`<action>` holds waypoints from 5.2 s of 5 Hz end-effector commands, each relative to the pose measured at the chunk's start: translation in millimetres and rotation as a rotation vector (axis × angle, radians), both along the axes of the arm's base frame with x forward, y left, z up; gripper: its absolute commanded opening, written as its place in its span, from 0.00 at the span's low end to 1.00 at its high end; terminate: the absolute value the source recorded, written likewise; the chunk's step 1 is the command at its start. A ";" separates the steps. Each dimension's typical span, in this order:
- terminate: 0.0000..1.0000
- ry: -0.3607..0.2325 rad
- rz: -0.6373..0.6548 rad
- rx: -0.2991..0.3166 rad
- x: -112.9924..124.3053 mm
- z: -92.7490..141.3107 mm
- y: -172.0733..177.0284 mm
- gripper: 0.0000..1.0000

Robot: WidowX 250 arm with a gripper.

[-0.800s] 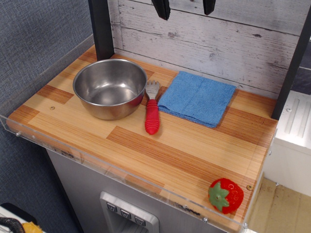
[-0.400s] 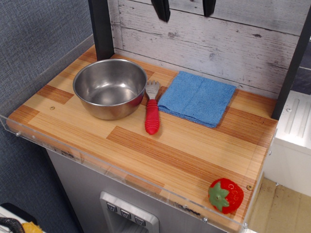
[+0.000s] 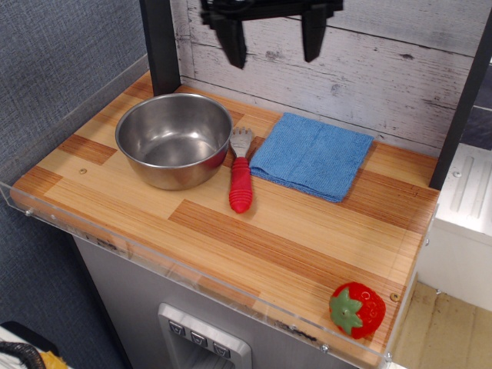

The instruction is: PICK UPTHE TOWEL PUT ON THE ANOTHER SIDE OF THE TABLE

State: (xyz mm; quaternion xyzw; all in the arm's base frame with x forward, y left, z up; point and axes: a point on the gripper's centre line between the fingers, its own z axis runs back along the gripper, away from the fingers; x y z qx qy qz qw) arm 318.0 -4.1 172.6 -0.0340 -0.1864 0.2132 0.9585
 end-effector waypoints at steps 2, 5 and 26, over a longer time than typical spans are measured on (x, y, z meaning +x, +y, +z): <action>0.00 -0.044 0.031 0.053 11.4 -18.7 -3.2 1.00; 0.00 0.007 0.066 0.103 61.8 -71.1 -11.7 1.00; 0.00 0.037 0.126 0.142 -60.7 -79.9 -38.2 1.00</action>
